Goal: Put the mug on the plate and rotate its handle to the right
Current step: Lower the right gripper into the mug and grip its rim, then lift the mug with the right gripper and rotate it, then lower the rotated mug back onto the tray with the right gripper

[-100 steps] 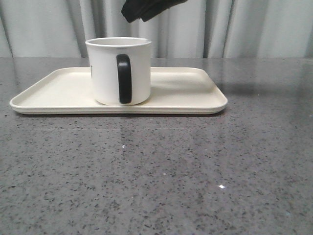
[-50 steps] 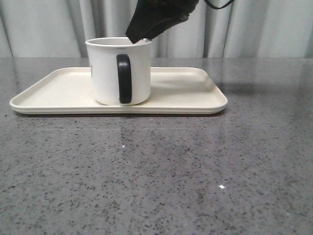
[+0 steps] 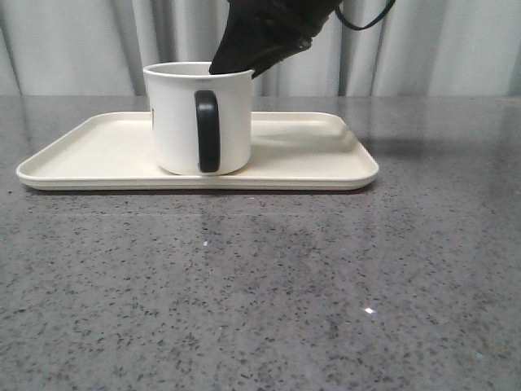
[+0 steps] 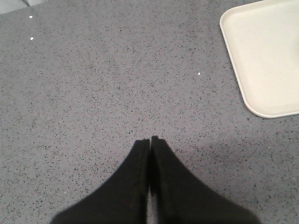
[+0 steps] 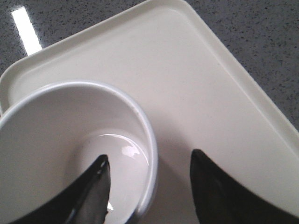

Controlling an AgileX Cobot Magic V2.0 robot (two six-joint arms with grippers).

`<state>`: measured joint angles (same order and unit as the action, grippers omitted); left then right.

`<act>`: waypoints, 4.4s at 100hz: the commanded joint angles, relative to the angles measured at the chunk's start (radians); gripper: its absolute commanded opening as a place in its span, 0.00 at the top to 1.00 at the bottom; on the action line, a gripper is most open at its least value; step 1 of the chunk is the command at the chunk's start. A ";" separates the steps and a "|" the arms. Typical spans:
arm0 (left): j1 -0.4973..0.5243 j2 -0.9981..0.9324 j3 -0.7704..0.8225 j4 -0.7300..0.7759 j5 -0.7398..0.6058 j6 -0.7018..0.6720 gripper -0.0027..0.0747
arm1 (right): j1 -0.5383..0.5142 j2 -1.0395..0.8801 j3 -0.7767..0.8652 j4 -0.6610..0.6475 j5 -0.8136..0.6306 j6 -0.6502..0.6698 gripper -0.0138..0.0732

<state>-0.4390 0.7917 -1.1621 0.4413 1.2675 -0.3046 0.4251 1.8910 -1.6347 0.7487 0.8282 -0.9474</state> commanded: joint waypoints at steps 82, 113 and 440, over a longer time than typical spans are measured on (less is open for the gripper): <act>-0.005 -0.003 -0.022 0.018 -0.037 -0.009 0.99 | 0.000 -0.021 -0.033 0.034 0.027 0.001 0.61; -0.005 -0.003 -0.022 0.018 -0.039 -0.009 0.99 | 0.000 -0.021 -0.033 0.035 0.031 0.001 0.91; -0.005 -0.003 0.035 0.008 -0.024 -0.009 0.99 | 0.141 0.098 -0.580 -0.175 0.510 -0.229 0.92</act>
<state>-0.4390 0.7917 -1.1044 0.4273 1.2675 -0.3046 0.5707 2.0501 -2.1852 0.5327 1.2545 -1.1664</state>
